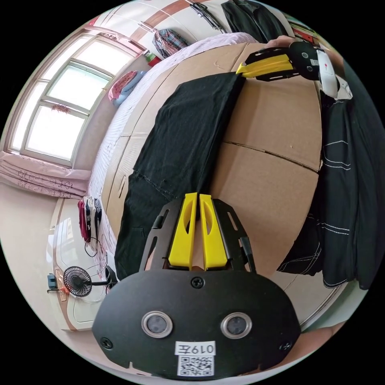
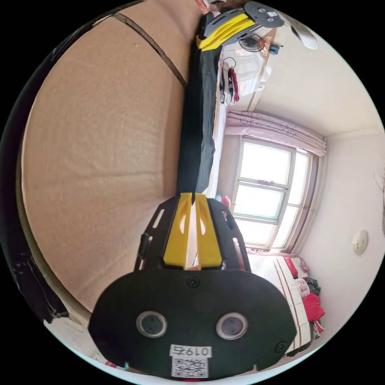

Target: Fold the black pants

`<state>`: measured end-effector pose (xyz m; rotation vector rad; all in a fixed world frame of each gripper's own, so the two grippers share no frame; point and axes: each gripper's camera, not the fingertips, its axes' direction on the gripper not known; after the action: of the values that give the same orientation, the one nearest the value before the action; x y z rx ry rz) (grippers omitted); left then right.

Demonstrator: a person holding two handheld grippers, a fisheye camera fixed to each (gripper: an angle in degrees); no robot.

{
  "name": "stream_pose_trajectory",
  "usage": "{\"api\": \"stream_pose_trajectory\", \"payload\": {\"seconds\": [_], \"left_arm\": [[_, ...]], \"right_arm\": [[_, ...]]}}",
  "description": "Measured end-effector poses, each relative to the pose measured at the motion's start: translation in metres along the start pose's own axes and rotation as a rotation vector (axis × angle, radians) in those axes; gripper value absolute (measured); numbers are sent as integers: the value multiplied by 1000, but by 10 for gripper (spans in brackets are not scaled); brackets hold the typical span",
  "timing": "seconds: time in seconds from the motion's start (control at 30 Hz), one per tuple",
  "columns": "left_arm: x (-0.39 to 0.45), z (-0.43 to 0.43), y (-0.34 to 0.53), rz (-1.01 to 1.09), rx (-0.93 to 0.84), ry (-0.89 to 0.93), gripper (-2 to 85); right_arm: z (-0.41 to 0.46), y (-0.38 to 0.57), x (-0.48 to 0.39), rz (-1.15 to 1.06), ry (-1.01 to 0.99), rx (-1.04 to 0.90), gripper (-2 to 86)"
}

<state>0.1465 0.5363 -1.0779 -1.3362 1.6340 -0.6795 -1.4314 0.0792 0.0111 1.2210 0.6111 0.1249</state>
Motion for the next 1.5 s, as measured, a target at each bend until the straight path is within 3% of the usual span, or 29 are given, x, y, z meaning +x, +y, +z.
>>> {"api": "stream_pose_trajectory", "payload": {"seconds": [0.2,0.37,0.57,0.67,0.77,0.9,1.2,1.5], "left_arm": [[-27,3,12,-75,35,92,7],[-60,-8,38,-145,69,195,7],[-115,-48,35,-459,413,115,7],[-120,-35,-4,-538,550,213,8],[-112,-9,-63,-517,460,273,10],[-100,29,-116,-479,302,279,11],[-99,78,-148,-450,183,411,12],[-89,81,-168,-419,167,358,12]], "right_arm": [[29,44,62,117,-81,89,39],[95,94,158,401,-296,91,9],[259,145,291,791,-724,-33,-7],[334,141,342,864,-888,-48,-3],[391,151,382,1010,-908,-20,-4],[457,155,400,1000,-964,-80,3],[589,241,455,1114,-1020,-146,72],[785,388,508,1477,-1512,19,139]]}}
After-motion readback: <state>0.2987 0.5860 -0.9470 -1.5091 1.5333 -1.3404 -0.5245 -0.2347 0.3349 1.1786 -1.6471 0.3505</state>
